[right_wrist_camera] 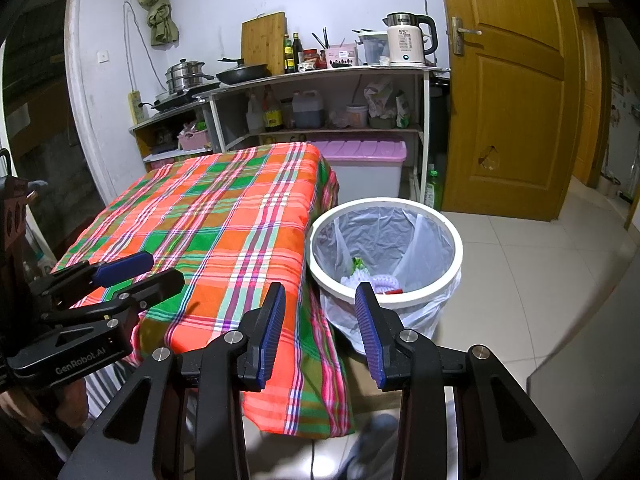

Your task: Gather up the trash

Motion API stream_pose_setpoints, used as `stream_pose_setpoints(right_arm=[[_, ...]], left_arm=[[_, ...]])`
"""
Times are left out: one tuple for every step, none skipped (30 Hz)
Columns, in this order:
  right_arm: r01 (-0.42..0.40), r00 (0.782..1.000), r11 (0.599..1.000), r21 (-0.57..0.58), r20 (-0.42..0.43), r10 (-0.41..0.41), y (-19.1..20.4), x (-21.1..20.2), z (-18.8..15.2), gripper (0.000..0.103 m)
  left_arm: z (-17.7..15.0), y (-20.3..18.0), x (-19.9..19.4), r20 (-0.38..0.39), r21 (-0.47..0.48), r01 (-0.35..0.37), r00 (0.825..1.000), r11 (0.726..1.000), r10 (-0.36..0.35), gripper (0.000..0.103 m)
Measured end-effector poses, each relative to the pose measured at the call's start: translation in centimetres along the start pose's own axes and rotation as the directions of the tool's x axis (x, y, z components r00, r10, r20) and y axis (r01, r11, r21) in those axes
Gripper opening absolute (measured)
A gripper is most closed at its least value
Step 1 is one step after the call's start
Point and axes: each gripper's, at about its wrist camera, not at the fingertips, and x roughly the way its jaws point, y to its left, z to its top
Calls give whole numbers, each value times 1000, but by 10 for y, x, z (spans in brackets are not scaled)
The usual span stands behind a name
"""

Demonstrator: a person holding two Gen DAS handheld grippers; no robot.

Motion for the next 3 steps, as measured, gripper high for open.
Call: stream_pose_setpoints(right_arm=[[0,1000,1000,0,0,0,0,0,0,38],[0,1000,1000,0,0,0,0,0,0,38],[0,1000,1000,0,-1,0,0,0,0,38]], left_arm=[[0,0,0,1,-1,2,1000,1000,-2,51],[0,0,0,-1,0,2,1000,1000,-2,51],[0,0,0,-2,1,2,1000,1000,-2,52]])
